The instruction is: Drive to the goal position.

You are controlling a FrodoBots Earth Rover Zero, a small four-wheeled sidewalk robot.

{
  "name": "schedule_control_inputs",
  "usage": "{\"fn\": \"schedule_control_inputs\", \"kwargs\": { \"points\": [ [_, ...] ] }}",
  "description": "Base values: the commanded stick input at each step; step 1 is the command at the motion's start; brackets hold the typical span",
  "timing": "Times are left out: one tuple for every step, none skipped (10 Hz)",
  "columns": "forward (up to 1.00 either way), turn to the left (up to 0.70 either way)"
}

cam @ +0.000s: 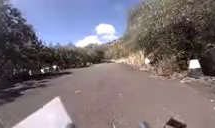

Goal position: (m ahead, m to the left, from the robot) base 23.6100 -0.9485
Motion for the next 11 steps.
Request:
{"fn": "schedule_control_inputs", "kwargs": {
  "points": [
    [0.50, -0.50],
    [0.50, -0.45],
    [0.50, -0.25],
    [0.50, -0.05],
    [0.50, 0.00],
    [0.50, 0.00],
    [0.50, -0.24],
    [0.50, -0.49],
    [0.50, -0.32],
    [0.50, 0.00],
    [0.50, 0.00]
  ]
}}
